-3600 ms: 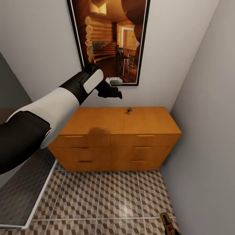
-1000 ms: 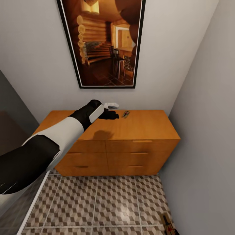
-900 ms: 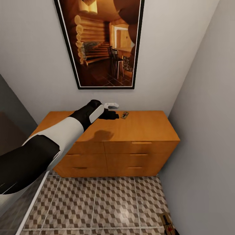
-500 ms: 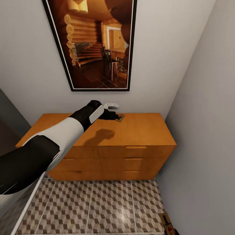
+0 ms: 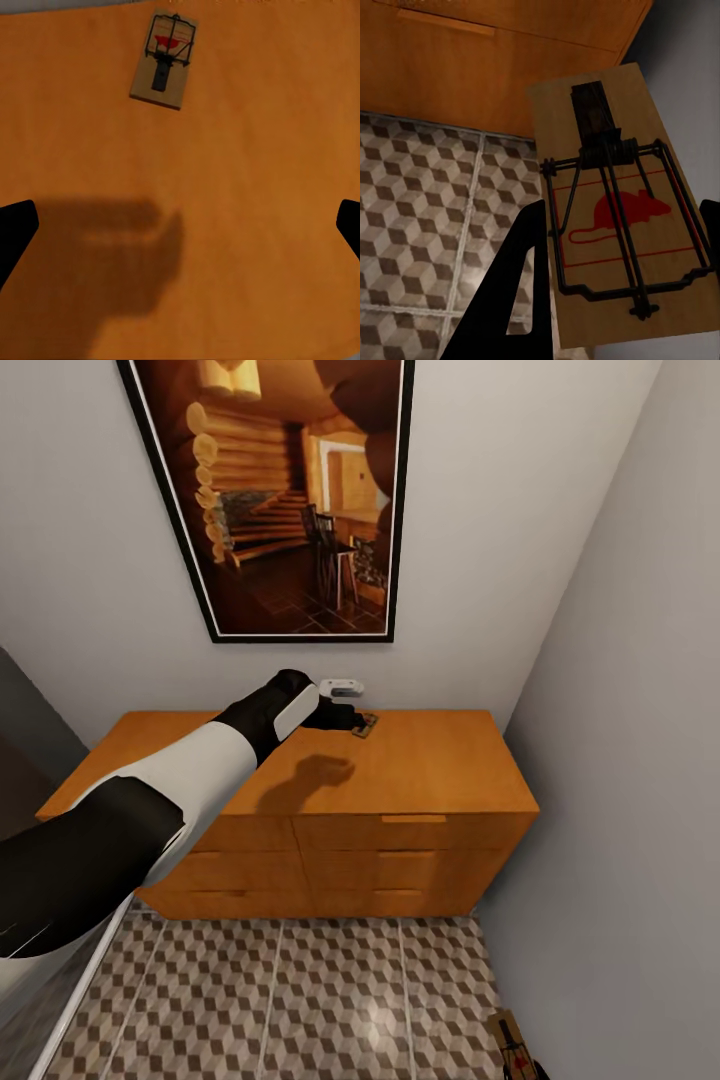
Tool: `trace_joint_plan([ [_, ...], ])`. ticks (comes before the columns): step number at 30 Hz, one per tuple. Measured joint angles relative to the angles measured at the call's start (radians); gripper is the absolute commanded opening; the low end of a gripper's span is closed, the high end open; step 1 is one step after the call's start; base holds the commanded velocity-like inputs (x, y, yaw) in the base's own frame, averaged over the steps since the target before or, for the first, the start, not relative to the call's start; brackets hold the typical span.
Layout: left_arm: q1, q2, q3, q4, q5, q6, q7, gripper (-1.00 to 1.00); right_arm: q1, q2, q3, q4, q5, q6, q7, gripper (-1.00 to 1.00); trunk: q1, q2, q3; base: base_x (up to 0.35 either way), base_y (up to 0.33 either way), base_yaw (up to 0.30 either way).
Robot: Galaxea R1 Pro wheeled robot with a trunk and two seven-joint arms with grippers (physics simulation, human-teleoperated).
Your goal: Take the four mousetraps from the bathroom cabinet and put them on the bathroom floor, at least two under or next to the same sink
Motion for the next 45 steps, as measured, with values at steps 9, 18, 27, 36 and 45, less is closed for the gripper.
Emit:
trace_joint_plan([
  [9, 0.001, 0.0, 0.0, 0.0, -0.001, 0.0, 0.0, 1.0, 0.0, 0.013, 0.001, 0.0, 0.0, 0.0, -0.001, -1.0, 0.0, 0.0, 0.0, 0.003, 0.0, 0.0],
  [18, 0.002, 0.0, 0.0, 0.0, -0.001, 0.0, 0.0, 1.0, 0.0, 0.02, 0.0, 0.0, -0.001, 0.0, -0.002, -1.0, 0.0, 0.0, 0.0, 0.0, 0.0, 0.0],
  [27, 0.002, 0.0, 0.0, 0.0, -0.001, 0.0, 0.0, 1.0, 0.0, 0.02, 0.0, 0.0, -0.001, 0.0, -0.001, -1.0, 0.0, 0.0, 0.0, 0.0, 0.0, 0.0],
  [36, 0.004, 0.0, 0.0, 0.003, -0.001, 0.0, 0.001, 1.0, 0.003, 0.018, 0.0, 0.0, 0.002, -0.001, -0.001, -1.0, 0.0, 0.0, 0.0, 0.0, 0.0, 0.0],
  [45, 0.009, 0.0, 0.0, 0.003, -0.001, 0.0, 0.001, 1.0, 0.003, 0.018, 0.0, 0.0, 0.002, -0.002, -0.001, -1.0, 0.0, 0.0, 0.0, 0.0, 0.0, 0.0],
])
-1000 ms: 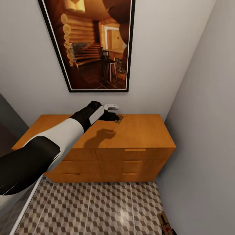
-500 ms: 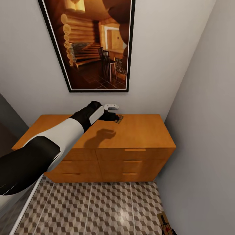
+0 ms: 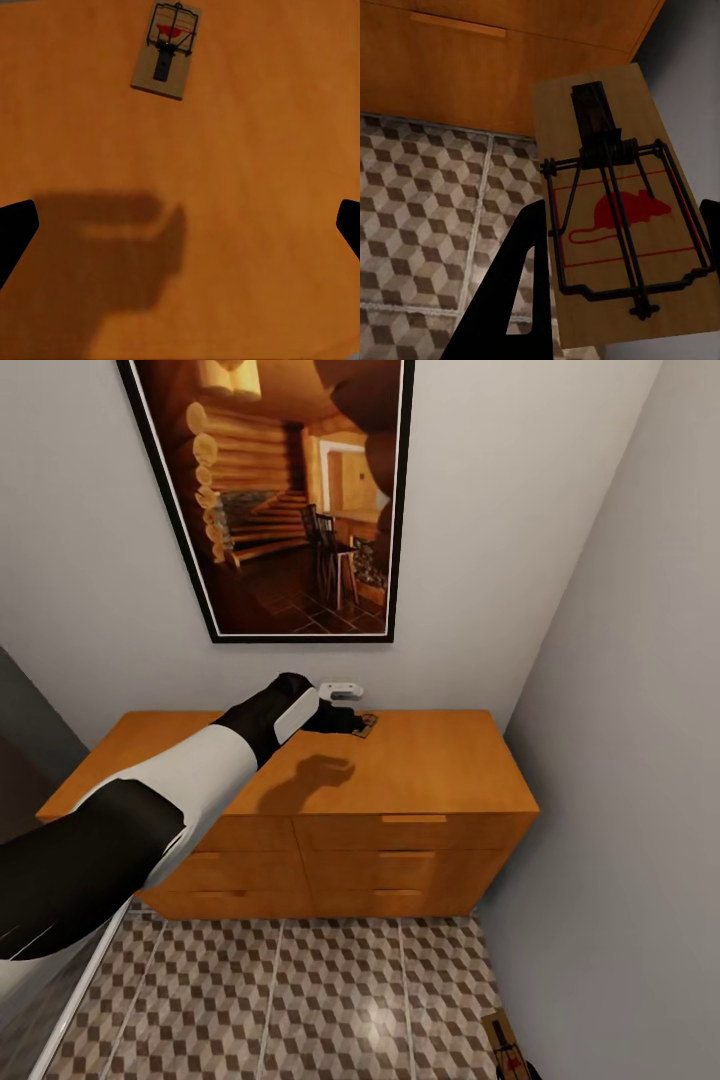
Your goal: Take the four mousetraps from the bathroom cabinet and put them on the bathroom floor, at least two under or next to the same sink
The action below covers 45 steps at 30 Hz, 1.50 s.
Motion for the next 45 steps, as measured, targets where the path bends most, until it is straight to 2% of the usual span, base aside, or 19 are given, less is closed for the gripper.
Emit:
trace_joint_plan([
  [8, 0.001, 0.0, 0.0, 0.0, 0.0, 0.0, 0.0, 1.0, 0.0, 0.0, 0.0, 0.0, 0.001, 0.0, 0.0, -1.0, 0.0, 0.0, 0.0, 0.025, 0.0, 0.0],
  [22, 0.001, 0.0, 0.0, 0.0, 0.0, 0.0, 0.001, 1.0, 0.001, 0.0, 0.0, 0.0, 0.0, 0.0, 0.0, -1.0, 0.0, 0.0, 0.0, 0.185, -0.062, 0.0],
  [45, 0.003, 0.0, -0.001, 0.002, 0.0, 0.001, 0.001, 1.0, 0.002, 0.0, 0.0, 0.0, 0.001, 0.0, 0.0, -1.0, 0.0, 0.0, 0.0, 0.009, -0.004, 0.0],
])
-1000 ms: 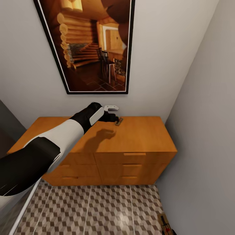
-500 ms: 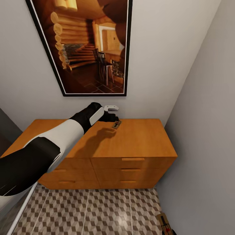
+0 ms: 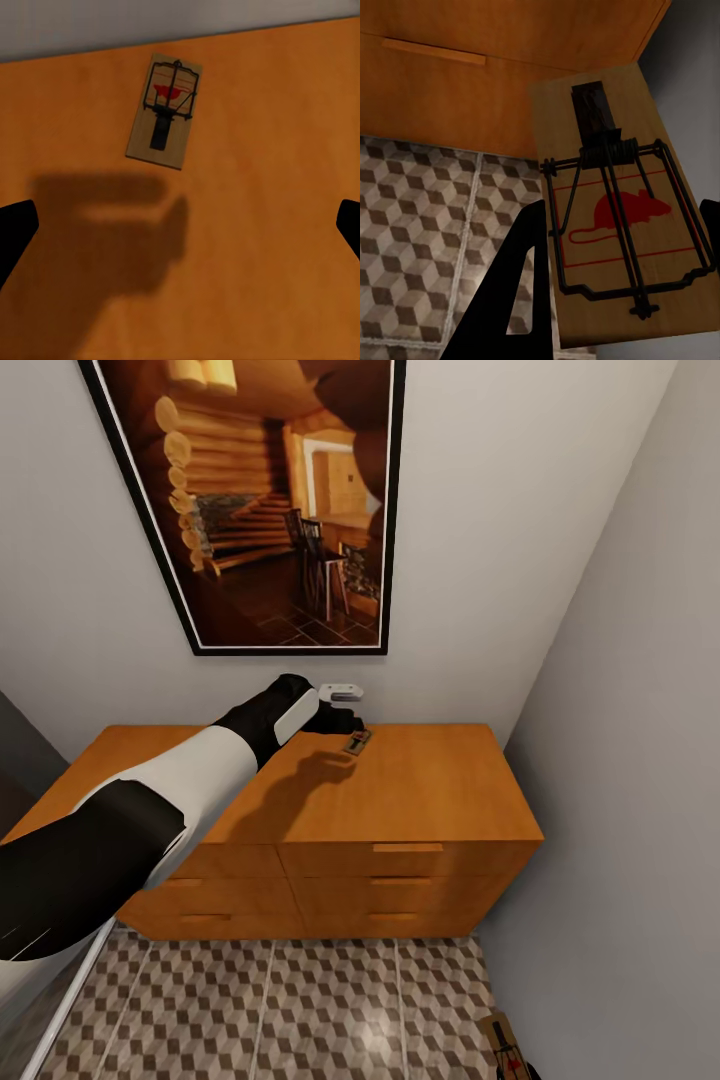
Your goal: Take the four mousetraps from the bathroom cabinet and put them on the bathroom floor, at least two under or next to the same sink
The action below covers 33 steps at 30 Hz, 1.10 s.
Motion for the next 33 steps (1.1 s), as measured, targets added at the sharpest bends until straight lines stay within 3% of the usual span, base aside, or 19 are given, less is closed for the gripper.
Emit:
trace_joint_plan([
  [28, 0.037, 0.0, 0.0, 0.003, -0.003, -0.002, 0.001, 1.0, 0.0, 0.0, 0.0, 0.0, 0.0, 0.0, 0.0, -1.0, 0.0, 0.0, 0.0, 0.003, 0.0, 0.0],
  [33, 0.037, 0.0, -0.002, 0.003, -0.026, -0.001, 0.001, 1.0, 0.0, 0.0, 0.0, 0.0, 0.0, 0.0, 0.0, -1.0, 0.0, 0.0, -0.004, 0.076, 0.0, 0.0],
])
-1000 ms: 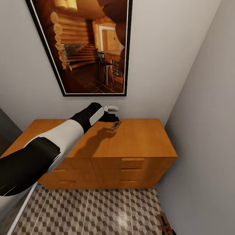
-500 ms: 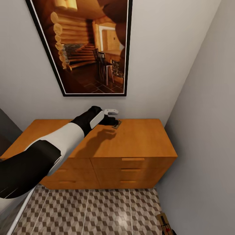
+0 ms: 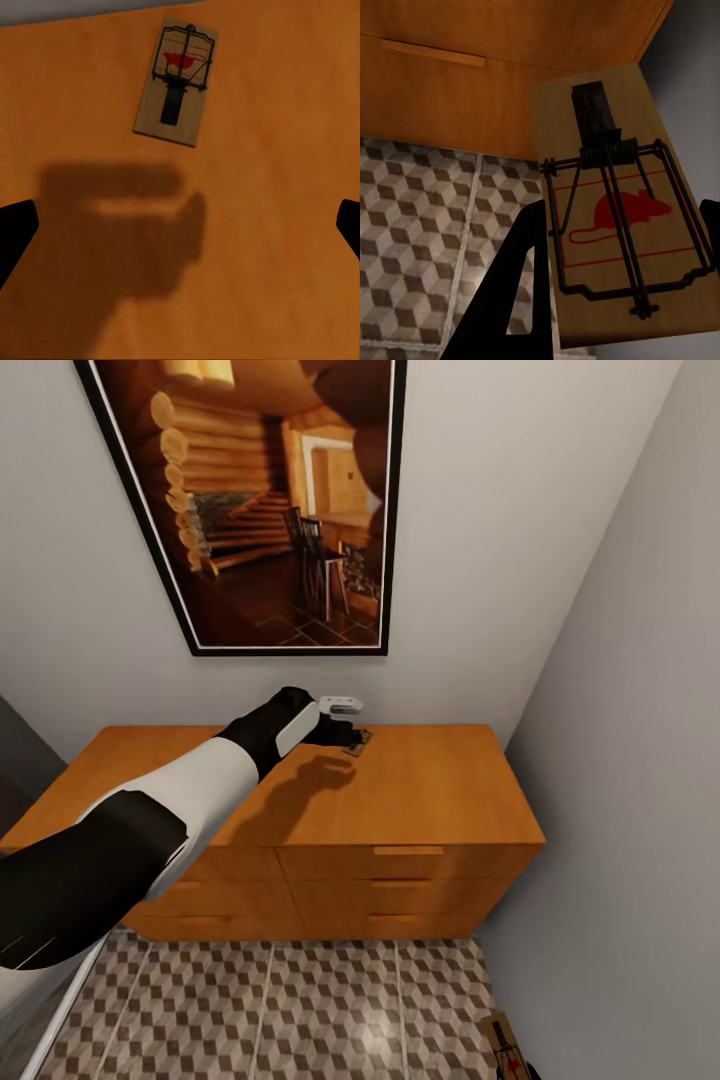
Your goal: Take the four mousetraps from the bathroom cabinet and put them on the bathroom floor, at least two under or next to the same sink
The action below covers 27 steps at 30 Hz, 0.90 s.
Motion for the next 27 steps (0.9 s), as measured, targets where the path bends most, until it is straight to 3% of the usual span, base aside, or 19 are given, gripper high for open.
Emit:
trace_joint_plan([
  [13, 0.001, 0.0, -0.002, 0.0, -0.007, 0.0, 0.0, 1.0, 0.0, 0.0, 0.0, 0.0, 0.0, 0.0, 0.0, -1.0, 0.0, 0.0, -0.021, 0.127, -0.035, 0.0],
  [27, 0.005, 0.0, -0.003, 0.0, -0.007, 0.0, 0.0, 1.0, 0.0, 0.0, 0.001, 0.0, 0.0, 0.0, 0.0, -1.0, 0.0, 0.0, -0.044, 0.007, -0.004, 0.0],
])
